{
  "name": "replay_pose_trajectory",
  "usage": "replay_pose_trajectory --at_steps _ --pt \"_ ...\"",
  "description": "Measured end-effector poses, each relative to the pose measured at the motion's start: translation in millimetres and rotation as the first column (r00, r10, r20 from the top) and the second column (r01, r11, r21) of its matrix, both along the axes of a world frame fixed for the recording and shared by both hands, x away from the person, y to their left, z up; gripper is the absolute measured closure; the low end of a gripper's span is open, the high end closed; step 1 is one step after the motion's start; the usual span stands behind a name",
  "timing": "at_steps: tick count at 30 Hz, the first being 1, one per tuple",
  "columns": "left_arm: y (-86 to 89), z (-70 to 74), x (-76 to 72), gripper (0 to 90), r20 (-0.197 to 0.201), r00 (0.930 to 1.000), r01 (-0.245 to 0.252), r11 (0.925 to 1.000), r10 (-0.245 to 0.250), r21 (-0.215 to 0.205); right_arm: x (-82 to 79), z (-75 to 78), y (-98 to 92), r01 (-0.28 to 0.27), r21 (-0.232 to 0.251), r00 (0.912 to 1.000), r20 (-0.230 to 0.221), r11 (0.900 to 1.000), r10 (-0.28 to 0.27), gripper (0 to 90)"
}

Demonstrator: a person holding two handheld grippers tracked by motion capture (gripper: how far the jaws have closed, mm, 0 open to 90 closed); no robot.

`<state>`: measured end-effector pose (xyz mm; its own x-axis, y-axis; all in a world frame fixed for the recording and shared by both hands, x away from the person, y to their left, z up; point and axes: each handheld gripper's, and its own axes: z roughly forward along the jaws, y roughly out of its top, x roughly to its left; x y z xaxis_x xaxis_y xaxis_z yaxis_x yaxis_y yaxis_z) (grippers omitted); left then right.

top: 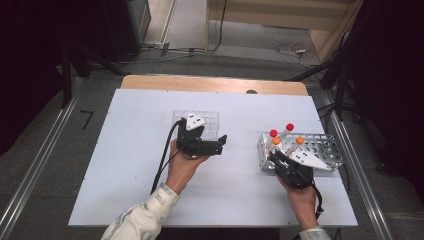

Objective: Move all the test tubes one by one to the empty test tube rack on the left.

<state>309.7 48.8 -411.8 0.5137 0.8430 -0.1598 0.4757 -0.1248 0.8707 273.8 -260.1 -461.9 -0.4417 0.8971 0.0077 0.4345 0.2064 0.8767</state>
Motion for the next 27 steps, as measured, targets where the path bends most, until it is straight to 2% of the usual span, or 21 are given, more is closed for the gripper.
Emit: replay_pose_trajectory --at_steps 10,20,27 --pt "-0.4 0.7 -1.0 7.0 0.002 1.0 0.004 1.0 -0.004 -0.002 -2.5 4.8 1.6 0.004 -0.013 0.9996 0.029 1.0 -0.004 73.3" --pt "1.5 4.2 -0.7 7.1 0.008 1.0 0.001 1.0 -0.001 -0.005 -10.8 34.2 -1.3 0.001 -0.01 0.9963 0.085 1.0 0.0 73.5" --pt "2.4 6.6 -1.9 7.3 0.008 1.0 0.0 1.0 0.0 -0.008 -21.3 57.1 -1.1 -0.011 -0.004 0.9908 0.135 1.0 0.012 73.5"
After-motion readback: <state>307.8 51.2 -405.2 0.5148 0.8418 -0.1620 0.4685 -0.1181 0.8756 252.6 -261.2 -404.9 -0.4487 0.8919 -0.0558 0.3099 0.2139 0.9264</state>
